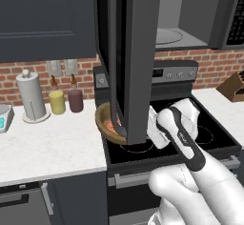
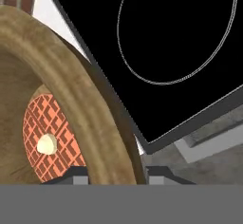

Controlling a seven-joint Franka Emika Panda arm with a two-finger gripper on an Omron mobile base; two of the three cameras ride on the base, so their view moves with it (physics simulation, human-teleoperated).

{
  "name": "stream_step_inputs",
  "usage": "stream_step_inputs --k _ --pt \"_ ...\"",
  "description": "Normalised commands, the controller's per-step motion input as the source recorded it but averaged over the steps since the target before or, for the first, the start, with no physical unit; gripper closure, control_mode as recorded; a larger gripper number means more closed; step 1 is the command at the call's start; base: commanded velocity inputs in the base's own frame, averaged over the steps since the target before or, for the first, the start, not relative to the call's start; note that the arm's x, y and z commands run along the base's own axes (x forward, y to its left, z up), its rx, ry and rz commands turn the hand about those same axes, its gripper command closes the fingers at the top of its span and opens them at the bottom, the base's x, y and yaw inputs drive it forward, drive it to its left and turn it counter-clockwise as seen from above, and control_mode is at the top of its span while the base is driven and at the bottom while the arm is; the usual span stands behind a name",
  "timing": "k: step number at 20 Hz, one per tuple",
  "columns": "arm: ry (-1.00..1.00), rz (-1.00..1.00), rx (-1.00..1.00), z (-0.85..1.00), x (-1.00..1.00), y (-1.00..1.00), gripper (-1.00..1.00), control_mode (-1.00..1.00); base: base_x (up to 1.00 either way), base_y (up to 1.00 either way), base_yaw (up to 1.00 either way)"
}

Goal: Open the microwave, place the bowl with waffle inside the microwave, then close the microwave door and turn it on.

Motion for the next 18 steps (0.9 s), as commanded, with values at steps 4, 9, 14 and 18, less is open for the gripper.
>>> stream_step_inputs --k 4,9,14,18 --pt "-0.04 -0.07 0.0 0.22 -0.42 -0.53 1.0 -1.0 0.0 0.0 0.0" --pt "-0.13 -0.09 0.0 0.08 -0.56 -0.69 1.0 -1.0 0.0 0.0 0.0" --pt "-0.12 -0.17 0.0 0.85 -0.31 -0.64 1.0 -1.0 0.0 0.0 0.0" --pt "-0.17 -0.17 0.0 1.0 -0.28 -0.56 1.0 -1.0 0.0 0.0 0.0"
